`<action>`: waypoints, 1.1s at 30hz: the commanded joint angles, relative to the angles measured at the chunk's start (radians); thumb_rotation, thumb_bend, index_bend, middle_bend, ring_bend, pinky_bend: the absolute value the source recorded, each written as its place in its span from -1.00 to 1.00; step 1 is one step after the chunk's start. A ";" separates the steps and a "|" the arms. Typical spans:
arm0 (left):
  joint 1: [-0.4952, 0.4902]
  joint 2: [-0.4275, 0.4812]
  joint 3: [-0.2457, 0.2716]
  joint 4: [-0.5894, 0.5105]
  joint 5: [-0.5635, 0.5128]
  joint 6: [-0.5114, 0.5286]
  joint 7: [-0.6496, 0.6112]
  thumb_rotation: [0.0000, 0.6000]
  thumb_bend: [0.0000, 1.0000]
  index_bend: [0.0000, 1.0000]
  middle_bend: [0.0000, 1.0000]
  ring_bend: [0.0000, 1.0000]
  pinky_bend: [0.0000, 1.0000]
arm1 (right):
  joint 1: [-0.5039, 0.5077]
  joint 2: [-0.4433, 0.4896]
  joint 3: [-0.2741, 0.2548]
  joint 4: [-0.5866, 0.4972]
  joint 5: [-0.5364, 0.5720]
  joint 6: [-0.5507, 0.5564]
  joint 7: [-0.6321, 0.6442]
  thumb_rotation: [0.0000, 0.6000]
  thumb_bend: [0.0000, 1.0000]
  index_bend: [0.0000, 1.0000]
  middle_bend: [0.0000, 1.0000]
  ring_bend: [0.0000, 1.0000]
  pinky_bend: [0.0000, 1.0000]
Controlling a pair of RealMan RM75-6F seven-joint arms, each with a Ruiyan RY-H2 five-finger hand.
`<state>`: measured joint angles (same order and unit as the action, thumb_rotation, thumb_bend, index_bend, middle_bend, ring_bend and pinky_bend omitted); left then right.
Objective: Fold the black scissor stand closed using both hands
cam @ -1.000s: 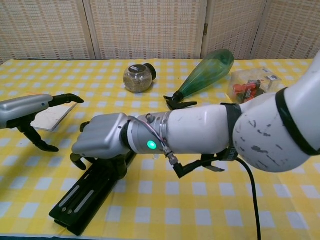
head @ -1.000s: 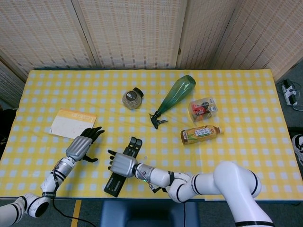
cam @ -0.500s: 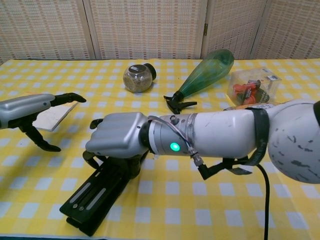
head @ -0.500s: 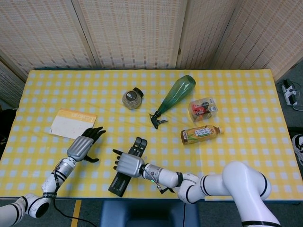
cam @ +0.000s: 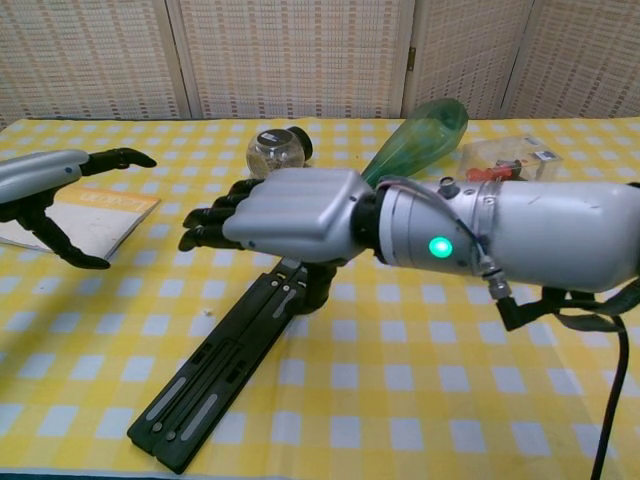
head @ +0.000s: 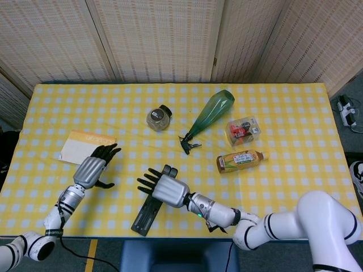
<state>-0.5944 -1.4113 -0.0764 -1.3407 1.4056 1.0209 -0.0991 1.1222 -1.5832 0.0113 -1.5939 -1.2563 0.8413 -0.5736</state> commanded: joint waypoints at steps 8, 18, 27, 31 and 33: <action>0.088 0.137 -0.036 -0.124 -0.080 0.126 0.110 1.00 -0.70 -1.00 -1.00 -1.00 -1.00 | -0.310 0.313 -0.078 -0.256 -0.040 0.394 0.009 1.00 -0.36 -1.00 -0.88 -0.82 -1.00; 0.251 0.179 -0.021 -0.179 -0.074 0.397 0.253 1.00 -0.67 -0.97 -1.00 -1.00 -1.00 | -0.596 0.469 -0.148 -0.234 -0.110 0.654 0.213 1.00 -0.36 -1.00 -0.95 -0.88 -0.92; 0.399 0.208 0.041 -0.261 -0.024 0.560 0.258 1.00 -0.67 -0.97 -1.00 -1.00 -1.00 | -0.795 0.475 -0.182 -0.103 -0.155 0.756 0.472 1.00 -0.36 -1.00 -1.00 -0.93 -0.96; 0.449 0.190 0.063 -0.267 0.014 0.619 0.272 1.00 -0.67 -0.97 -1.00 -1.00 -1.00 | -0.868 0.455 -0.176 -0.029 -0.159 0.783 0.579 1.00 -0.36 -1.00 -1.00 -0.98 -1.00; 0.464 0.180 0.071 -0.271 0.029 0.632 0.283 1.00 -0.67 -0.97 -1.00 -1.00 -1.00 | -0.896 0.442 -0.167 -0.007 -0.156 0.787 0.622 1.00 -0.36 -1.00 -1.00 -1.00 -1.00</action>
<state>-0.1379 -1.2247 -0.0124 -1.6075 1.4266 1.6456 0.1766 0.2630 -1.1260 -0.1608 -1.6296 -1.4092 1.6118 0.0054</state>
